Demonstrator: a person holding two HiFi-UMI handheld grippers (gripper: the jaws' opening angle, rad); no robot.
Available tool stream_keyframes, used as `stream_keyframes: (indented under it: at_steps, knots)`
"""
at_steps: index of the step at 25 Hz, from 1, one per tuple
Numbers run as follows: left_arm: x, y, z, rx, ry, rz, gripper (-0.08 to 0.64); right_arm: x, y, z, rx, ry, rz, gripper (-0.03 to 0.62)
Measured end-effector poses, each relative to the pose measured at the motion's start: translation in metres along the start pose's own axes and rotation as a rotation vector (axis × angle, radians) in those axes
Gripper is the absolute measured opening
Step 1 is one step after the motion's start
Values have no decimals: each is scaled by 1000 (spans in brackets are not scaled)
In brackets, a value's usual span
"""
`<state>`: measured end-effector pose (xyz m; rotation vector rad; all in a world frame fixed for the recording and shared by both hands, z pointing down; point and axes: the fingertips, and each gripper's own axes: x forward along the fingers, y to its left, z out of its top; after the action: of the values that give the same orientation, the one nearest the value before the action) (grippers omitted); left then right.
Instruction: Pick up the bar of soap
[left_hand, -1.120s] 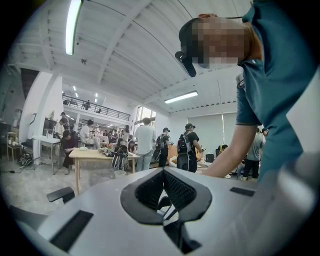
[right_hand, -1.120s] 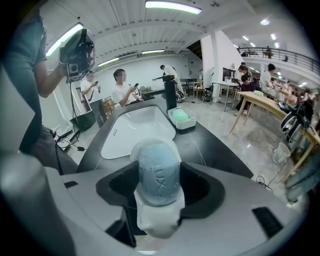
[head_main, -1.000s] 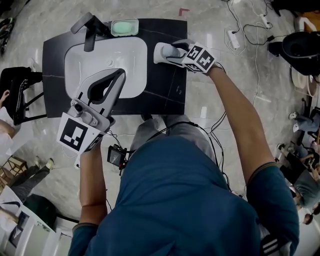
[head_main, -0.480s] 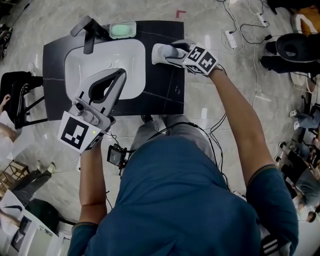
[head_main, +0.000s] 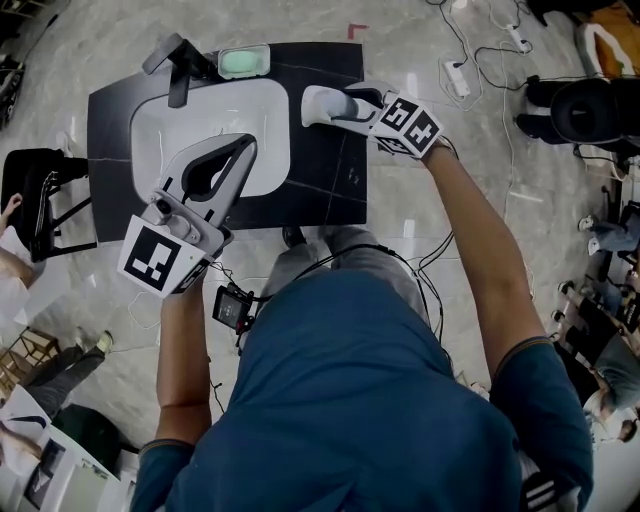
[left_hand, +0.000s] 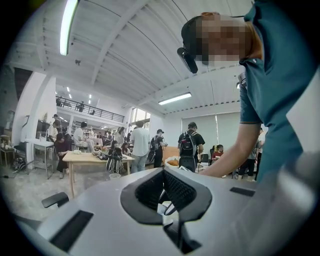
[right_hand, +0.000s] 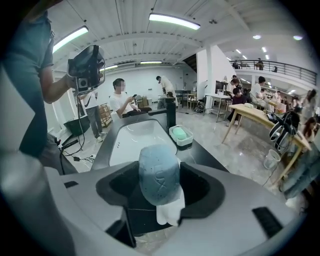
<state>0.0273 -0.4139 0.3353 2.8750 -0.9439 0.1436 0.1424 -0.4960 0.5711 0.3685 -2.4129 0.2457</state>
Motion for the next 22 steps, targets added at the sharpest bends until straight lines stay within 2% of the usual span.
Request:
stream_keyframes:
  at_steps: [10,12,22]
  knots:
    - [-5,-16,3,11,-14,-31,3,-19,28,-2,7,-11,-21,268]
    - [-7,-20,0,1,4,-38,3,-20,35,-5,10,-8,-19,268]
    - [-15,-25,-1,-1,-5,-50,3,-10,69,-24,37,23,5,268]
